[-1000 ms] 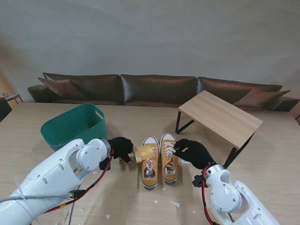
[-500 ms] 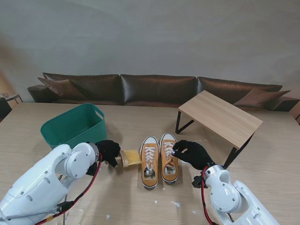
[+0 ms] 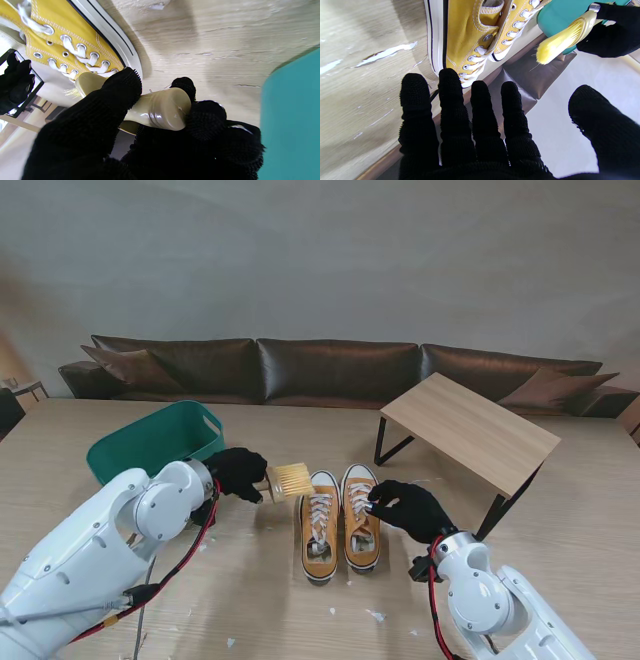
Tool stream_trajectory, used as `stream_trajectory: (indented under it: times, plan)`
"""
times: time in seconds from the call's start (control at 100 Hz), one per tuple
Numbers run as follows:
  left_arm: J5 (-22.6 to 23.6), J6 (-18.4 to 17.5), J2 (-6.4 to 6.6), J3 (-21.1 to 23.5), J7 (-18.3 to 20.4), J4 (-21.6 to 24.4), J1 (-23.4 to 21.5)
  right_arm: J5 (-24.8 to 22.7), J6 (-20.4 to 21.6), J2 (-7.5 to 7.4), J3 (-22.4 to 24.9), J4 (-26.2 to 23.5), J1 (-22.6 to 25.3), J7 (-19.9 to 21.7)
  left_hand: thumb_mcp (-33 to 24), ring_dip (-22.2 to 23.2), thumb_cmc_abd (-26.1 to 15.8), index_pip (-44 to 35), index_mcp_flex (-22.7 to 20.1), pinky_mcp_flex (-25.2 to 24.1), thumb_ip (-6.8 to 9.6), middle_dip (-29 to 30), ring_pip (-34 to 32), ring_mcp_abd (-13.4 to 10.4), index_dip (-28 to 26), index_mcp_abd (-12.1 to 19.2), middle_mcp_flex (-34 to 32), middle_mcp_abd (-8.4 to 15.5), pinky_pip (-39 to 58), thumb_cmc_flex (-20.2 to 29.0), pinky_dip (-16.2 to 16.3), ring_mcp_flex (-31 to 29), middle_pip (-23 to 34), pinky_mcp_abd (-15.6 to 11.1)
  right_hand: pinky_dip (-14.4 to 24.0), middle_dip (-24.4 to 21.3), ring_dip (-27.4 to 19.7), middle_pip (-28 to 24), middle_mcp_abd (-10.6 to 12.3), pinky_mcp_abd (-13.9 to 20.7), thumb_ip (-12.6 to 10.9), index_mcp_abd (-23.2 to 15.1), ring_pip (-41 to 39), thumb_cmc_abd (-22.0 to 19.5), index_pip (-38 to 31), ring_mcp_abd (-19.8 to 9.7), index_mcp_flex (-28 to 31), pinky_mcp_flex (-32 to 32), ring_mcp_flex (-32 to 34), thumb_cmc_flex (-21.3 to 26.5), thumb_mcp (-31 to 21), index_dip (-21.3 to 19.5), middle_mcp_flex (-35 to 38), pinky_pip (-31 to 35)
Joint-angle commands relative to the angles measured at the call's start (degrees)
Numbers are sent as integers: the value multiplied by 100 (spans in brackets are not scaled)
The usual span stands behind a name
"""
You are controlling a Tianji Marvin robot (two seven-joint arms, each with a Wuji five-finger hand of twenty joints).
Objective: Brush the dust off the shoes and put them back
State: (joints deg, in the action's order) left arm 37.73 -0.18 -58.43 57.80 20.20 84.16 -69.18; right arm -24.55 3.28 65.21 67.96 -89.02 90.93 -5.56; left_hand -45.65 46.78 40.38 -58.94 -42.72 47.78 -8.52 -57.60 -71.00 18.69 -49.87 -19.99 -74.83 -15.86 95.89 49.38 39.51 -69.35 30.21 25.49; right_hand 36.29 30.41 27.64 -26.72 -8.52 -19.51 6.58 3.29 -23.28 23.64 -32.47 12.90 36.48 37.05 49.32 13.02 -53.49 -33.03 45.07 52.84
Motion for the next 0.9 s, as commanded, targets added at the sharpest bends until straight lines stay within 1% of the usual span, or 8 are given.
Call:
stream_trajectory:
  times: [0.0,0.26,0.32,0.4,0.49,0.6,0.86,0.89]
  plan:
    - [-22,-13,-133,-107,96,-166,197,3,-13,23,-32,20,-2,51,-736,6,-219,-484,-93,-43,339,32,-134,-321,-253,405,-364,-70,-242,880,-133,-304,6,-221,-64,-72,40,-65,-91,-156,-121,6,-60,-161,-21,57,-108,-1577,163,13,41,62,23,67]
    - [-869,24,-399,-1126,-358,-1409,1033,38,-63,40,-82,119,-80,17,-697,4,-242,-470,-76,-71,331,38,-99,-281,-258,402,-353,-84,-259,910,-138,-299,-6,-187,-63,-70,40,-72,-94,-155,-118,9,-61,-161,-22,59,-115,-1579,158,32,40,62,22,69]
    - [-990,43,-449,-1283,-412,-1605,1138,44,-73,44,-88,135,-93,8,-682,4,-244,-471,-86,-87,329,36,-82,-258,-255,403,-348,-89,-263,915,-136,-299,-9,-173,-63,-70,41,-75,-93,-157,-118,10,-64,-159,-24,57,-111,-1578,162,35,42,61,30,69]
    - [-1056,87,-465,-1404,-393,-1722,1185,61,-87,51,-95,155,-110,-4,-679,7,-249,-467,-82,-85,330,37,-80,-262,-252,402,-348,-91,-262,916,-135,-300,-11,-172,-64,-71,42,-73,-100,-158,-117,17,-66,-163,-23,58,-113,-1582,166,35,49,62,28,68]
    - [-1010,195,-435,-1410,-331,-1675,1119,84,-97,55,-103,177,-127,-3,-678,11,-249,-463,-86,-89,330,38,-78,-261,-249,395,-352,-92,-264,914,-135,-300,-12,-169,-64,-72,42,-72,-95,-157,-118,12,-65,-163,-23,70,-111,-1584,159,36,47,63,33,67]
    - [-803,356,-345,-1279,-189,-1438,915,103,-95,50,-107,192,-135,29,-673,15,-248,-457,-87,-95,331,39,-76,-260,-247,385,-346,-101,-264,914,-133,-301,-16,-169,-64,-72,41,-71,-103,-160,-117,17,-64,-163,-21,65,-112,-1587,158,27,50,65,28,65]
    - [-101,593,-70,-752,480,-687,397,123,-80,44,-118,199,-143,66,-666,23,-253,-450,-89,-88,332,45,-71,-276,-248,398,-344,-134,-257,904,-130,-302,-25,-178,-64,-72,41,-71,-98,-151,-118,19,-63,-170,-24,64,-105,-1586,156,23,52,65,25,65]
    - [-3,588,-43,-676,557,-597,337,126,-79,45,-122,204,-147,65,-664,24,-254,-448,-89,-87,335,36,-70,-287,-247,407,-352,-11,-256,903,-130,-302,-8,-179,-64,-73,40,-69,-96,-152,-118,16,-62,-170,-24,64,-104,-1589,153,24,53,65,22,64]
